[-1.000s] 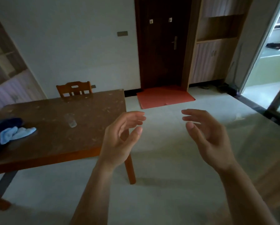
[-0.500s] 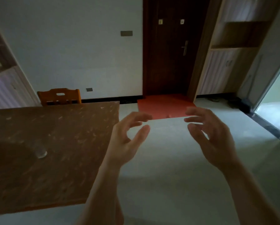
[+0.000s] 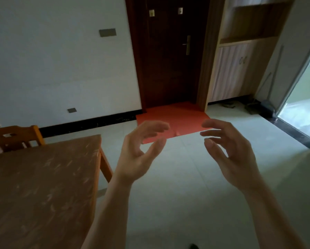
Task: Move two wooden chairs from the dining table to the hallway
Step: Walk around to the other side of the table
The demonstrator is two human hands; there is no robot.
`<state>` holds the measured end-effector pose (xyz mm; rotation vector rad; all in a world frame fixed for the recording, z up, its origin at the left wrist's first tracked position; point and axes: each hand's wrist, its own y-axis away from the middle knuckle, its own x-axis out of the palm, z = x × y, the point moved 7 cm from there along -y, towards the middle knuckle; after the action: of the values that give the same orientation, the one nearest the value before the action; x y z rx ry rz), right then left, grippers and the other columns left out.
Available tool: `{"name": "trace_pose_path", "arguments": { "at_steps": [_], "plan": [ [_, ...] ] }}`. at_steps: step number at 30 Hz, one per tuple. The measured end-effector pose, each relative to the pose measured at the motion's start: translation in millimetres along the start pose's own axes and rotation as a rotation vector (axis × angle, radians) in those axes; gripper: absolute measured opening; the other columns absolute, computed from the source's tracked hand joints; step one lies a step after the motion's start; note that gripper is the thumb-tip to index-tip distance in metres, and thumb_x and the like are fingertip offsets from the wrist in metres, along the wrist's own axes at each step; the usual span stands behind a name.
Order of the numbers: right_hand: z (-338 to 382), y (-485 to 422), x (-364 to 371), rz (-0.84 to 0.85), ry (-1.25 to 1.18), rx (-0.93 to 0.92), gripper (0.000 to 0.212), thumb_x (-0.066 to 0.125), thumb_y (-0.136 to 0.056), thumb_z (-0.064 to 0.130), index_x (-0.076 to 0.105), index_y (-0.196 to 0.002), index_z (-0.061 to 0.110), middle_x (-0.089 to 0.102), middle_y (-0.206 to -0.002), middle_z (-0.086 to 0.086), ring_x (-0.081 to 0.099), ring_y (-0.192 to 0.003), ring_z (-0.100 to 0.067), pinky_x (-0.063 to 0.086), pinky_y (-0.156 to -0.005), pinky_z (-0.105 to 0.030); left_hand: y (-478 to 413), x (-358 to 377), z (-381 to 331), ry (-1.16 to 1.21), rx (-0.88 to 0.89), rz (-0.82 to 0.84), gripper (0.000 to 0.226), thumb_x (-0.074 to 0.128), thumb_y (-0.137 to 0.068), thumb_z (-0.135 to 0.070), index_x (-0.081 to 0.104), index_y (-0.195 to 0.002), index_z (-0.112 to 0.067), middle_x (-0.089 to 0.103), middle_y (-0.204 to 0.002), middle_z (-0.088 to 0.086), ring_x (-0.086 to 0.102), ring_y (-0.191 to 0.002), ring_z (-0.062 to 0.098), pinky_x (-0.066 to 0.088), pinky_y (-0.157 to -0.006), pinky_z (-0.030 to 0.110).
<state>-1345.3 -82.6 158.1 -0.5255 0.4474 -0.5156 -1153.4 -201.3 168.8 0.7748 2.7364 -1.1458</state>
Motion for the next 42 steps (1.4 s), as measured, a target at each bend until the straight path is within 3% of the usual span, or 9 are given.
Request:
{"name": "trace_pose_path", "arguments": {
  "at_steps": [7,13,16,22,30,37,42],
  "plan": [
    [-79,-177,39,0.186,-0.015,-0.117,0.051,0.060,-0.094,0.047,0.055,-0.135,0.017,0.065,-0.126,0.008,0.067,-0.111,-0.005,0.053,-0.090,-0.017,-129,-17,88,-0.104,-0.047,-0.114,0.032,0.059,-0.098,-0.036,0.065,-0.125,-0.021,0.072,-0.123,-0.002,0.068,-0.119,0.026,0.056,-0.097,0.052],
    [-131,-287,125,0.370,-0.198,-0.173,0.052,0.065,-0.092,0.043,0.056,-0.137,0.019,0.065,-0.133,0.006,0.065,-0.122,-0.016,0.055,-0.100,-0.044,-176,-74,153,-0.194,-0.121,-0.274,0.037,0.061,-0.099,-0.043,0.064,-0.128,-0.021,0.070,-0.128,-0.004,0.066,-0.124,0.025,0.055,-0.100,0.046],
    [-161,-334,173,0.446,-0.265,-0.184,0.056,0.066,-0.091,0.048,0.054,-0.139,0.020,0.063,-0.138,0.007,0.064,-0.124,-0.015,0.055,-0.102,-0.045,-199,-99,192,-0.224,-0.130,-0.340,0.041,0.061,-0.098,-0.052,0.063,-0.129,-0.025,0.070,-0.129,-0.005,0.065,-0.124,0.025,0.054,-0.099,0.042],
    [-217,-442,259,0.568,-0.315,-0.191,0.058,0.066,-0.090,0.053,0.053,-0.139,0.027,0.059,-0.142,0.005,0.061,-0.128,-0.015,0.052,-0.105,-0.042,-275,-146,297,-0.247,-0.185,-0.414,0.036,0.065,-0.093,-0.034,0.063,-0.128,-0.027,0.070,-0.130,-0.006,0.064,-0.126,0.024,0.052,-0.103,0.042],
    [-281,-599,329,0.531,-0.364,-0.202,0.060,0.066,-0.091,0.052,0.054,-0.140,0.020,0.060,-0.142,0.007,0.063,-0.126,-0.017,0.052,-0.105,-0.044,-410,-204,406,-0.235,-0.163,-0.399,0.035,0.065,-0.094,-0.036,0.063,-0.128,-0.030,0.068,-0.133,-0.005,0.062,-0.127,0.027,0.050,-0.102,0.035],
    [-348,-702,440,0.613,-0.448,-0.193,0.056,0.067,-0.090,0.048,0.054,-0.138,0.021,0.059,-0.143,0.006,0.062,-0.127,-0.019,0.052,-0.105,-0.047,-450,-281,510,-0.284,-0.200,-0.584,0.038,0.064,-0.094,-0.033,0.063,-0.127,-0.015,0.070,-0.129,0.007,0.064,-0.124,0.031,0.050,-0.105,0.047],
    [-383,-780,533,0.742,-0.560,-0.184,0.058,0.069,-0.087,0.047,0.055,-0.136,0.021,0.060,-0.142,0.005,0.063,-0.125,-0.019,0.051,-0.105,-0.049,-501,-333,569,-0.386,-0.250,-0.661,0.038,0.064,-0.094,-0.030,0.062,-0.130,-0.018,0.066,-0.135,0.009,0.059,-0.132,0.031,0.045,-0.111,0.050]
  ]
}}
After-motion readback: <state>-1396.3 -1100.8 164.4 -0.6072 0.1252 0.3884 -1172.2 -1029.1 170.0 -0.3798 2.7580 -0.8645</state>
